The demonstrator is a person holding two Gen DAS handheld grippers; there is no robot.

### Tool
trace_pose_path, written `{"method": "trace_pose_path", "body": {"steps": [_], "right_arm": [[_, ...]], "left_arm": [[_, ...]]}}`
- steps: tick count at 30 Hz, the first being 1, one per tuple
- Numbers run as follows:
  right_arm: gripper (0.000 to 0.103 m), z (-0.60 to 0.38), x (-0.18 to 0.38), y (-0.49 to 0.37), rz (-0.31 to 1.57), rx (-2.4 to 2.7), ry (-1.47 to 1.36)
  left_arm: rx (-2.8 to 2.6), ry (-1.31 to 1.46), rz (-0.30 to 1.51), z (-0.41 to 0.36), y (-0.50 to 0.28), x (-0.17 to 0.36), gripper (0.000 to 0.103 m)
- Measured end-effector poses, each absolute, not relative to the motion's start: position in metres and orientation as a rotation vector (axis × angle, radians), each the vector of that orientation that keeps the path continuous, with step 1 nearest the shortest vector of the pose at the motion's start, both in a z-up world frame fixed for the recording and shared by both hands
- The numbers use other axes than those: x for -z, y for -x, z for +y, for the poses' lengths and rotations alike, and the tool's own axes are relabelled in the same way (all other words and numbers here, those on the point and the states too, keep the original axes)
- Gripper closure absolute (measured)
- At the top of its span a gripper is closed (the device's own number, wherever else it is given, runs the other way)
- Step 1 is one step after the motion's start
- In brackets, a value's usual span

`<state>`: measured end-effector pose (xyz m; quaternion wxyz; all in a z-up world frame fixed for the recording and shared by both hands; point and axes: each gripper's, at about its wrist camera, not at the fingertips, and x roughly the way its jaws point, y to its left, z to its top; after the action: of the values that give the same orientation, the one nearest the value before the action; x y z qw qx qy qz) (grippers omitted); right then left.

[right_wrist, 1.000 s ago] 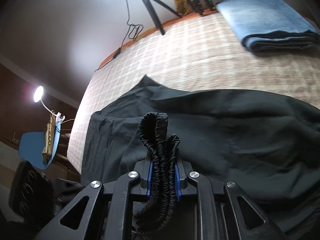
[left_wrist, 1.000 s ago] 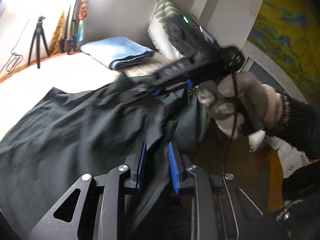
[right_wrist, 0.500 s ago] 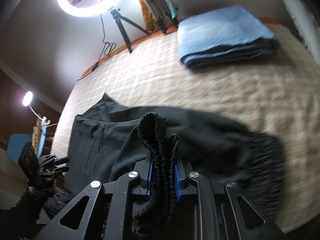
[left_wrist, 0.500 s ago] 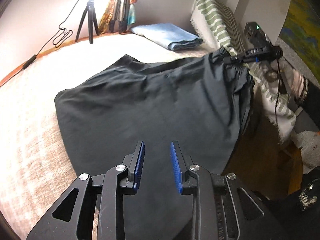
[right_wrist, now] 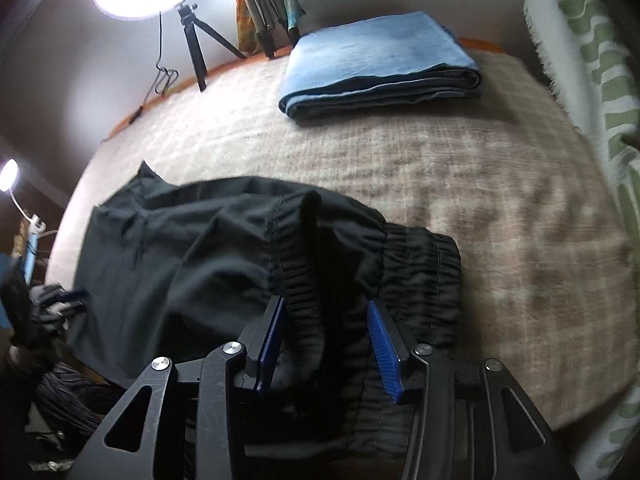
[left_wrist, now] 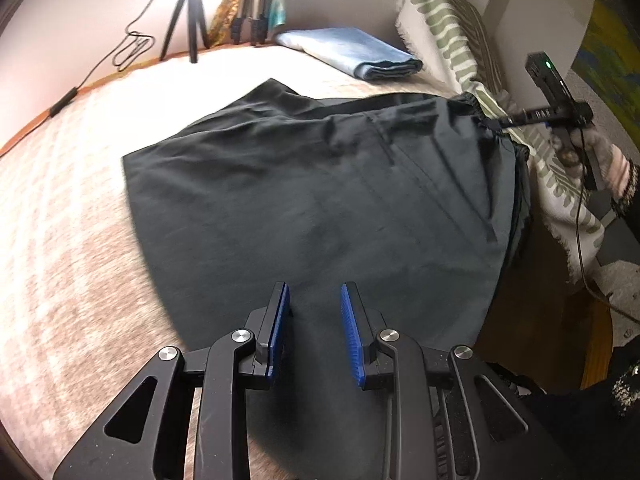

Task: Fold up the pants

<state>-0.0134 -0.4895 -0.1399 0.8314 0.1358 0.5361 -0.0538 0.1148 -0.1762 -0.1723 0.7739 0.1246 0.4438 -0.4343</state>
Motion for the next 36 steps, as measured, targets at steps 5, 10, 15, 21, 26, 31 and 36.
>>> {"method": "trace_pose_path", "body": {"steps": [5, 10, 15, 21, 26, 31, 36], "right_arm": [[0.062, -0.464, 0.151, 0.017, 1.218, 0.164, -0.089], [0.06, -0.457, 0.129, 0.018, 1.136, 0.186, -0.086], [0.05, -0.428, 0.094, 0.004, 1.012, 0.17, -0.088], [0.047, -0.368, 0.075, -0.034, 0.956, -0.034, -0.119], [0.044, -0.313, 0.08, -0.072, 0.976, -0.176, -0.137], [0.04, -0.25, 0.097, -0.108, 1.038, -0.282, -0.117], [0.037, -0.191, 0.118, -0.149, 1.126, -0.353, -0.097]], "left_arm": [[0.86, -0.152, 0.963, -0.143, -0.119, 0.164, 0.078], [0.776, -0.015, 1.011, -0.105, -0.11, 0.167, 0.071], [0.749, 0.093, 1.068, -0.086, -0.091, 0.183, 0.071], [0.747, 0.164, 1.065, -0.086, -0.074, 0.188, 0.071], [0.756, 0.223, 1.07, -0.087, -0.072, 0.19, 0.071], [0.782, 0.259, 1.069, -0.091, -0.069, 0.191, 0.071], [0.816, 0.294, 1.039, -0.092, -0.067, 0.188, 0.074]]}}
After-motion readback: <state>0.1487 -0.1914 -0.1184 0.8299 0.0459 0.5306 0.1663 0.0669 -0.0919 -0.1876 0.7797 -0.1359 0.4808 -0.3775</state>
